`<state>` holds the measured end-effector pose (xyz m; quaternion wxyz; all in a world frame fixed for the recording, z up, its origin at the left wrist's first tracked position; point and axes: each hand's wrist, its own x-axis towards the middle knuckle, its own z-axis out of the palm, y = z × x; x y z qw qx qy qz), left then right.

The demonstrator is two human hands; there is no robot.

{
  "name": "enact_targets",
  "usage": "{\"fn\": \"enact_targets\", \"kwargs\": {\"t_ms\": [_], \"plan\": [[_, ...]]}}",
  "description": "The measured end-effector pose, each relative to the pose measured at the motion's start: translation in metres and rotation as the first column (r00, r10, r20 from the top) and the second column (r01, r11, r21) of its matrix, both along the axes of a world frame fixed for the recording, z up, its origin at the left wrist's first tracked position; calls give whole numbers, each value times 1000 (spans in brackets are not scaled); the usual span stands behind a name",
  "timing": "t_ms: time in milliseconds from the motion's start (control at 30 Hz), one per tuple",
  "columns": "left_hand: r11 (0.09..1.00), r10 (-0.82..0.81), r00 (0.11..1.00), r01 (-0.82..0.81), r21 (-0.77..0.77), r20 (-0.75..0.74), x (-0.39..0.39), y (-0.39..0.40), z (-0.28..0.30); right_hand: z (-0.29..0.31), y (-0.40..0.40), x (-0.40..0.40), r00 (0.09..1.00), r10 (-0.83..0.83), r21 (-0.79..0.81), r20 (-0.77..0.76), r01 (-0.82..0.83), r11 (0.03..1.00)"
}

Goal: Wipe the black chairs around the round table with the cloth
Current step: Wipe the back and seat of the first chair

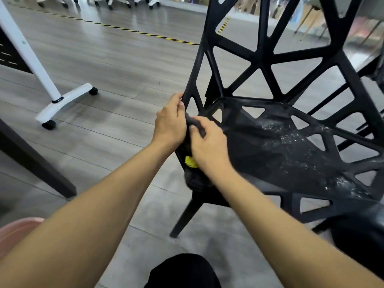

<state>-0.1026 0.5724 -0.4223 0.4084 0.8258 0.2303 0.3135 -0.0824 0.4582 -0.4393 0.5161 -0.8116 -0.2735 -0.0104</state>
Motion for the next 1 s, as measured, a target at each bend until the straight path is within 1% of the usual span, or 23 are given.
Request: {"fn": "enact_targets", "kwargs": {"t_ms": [67, 133, 233, 300, 367, 433, 467, 500, 567, 633, 700, 733, 800, 833, 867, 933, 1000], "plan": [[1000, -20, 1000, 20, 19, -15, 0, 1, 1, -6, 2, -24, 990, -46, -33, 137, 50, 998], [999, -21, 999, 22, 49, -27, 0, 2, 1, -12, 0, -33, 966, -70, -137, 250, 107, 985], [994, -5, 999, 9, 112, -33, 0, 3, -1, -17, -23, -28, 937, -110, -324, 331, 223, 920], [986, 22, 999, -16, 165, -34, 0, 2, -1, -15, -45, -21, 927, -113, -456, 357, 279, 845], [981, 38, 999, -32, 192, -29, 0, 2, -3, -8, -75, -4, 914, -131, -592, 383, 352, 725], [977, 61, 998, -55, 206, -24, 0, 2, -3, 1, -108, 25, 916, -189, -678, 355, 391, 622], [975, 74, 997, -67, 211, -26, 0, 1, -4, 6, -123, 37, 919, -234, -694, 316, 392, 603], [973, 87, 996, -79, 216, -32, 0, -1, -4, 9, -135, 46, 922, -276, -695, 270, 385, 608], [965, 124, 991, -109, 239, -51, 2, -6, -5, 11, -140, 47, 926, -316, -658, 206, 370, 656], [957, 153, 986, -131, 258, -66, 2, -9, -3, 10, -116, 29, 938, -293, -604, 186, 344, 719], [955, 157, 985, -133, 265, -74, 3, -11, -2, 4, -72, 0, 952, -243, -544, 187, 306, 781], [955, 149, 986, -124, 270, -77, 3, -11, -1, -2, -49, -16, 947, -232, -491, 221, 314, 813], [955, 128, 989, -105, 277, -67, 3, -9, -2, -11, -12, -41, 905, -302, -337, 300, 397, 854], [956, 121, 991, -99, 277, -64, 3, -8, -2, -16, -3, -47, 878, -350, -267, 328, 441, 857], [956, 118, 991, -95, 278, -66, 3, -8, -2, -19, -1, -48, 858, -371, -237, 355, 467, 852], [953, 127, 990, -102, 286, -69, 4, -8, -3, -25, -10, -44, 846, -334, -259, 415, 462, 848], [937, 149, 987, -119, 329, -67, 3, -7, -4, -24, -29, -38, 856, -249, -315, 453, 415, 853]]}}
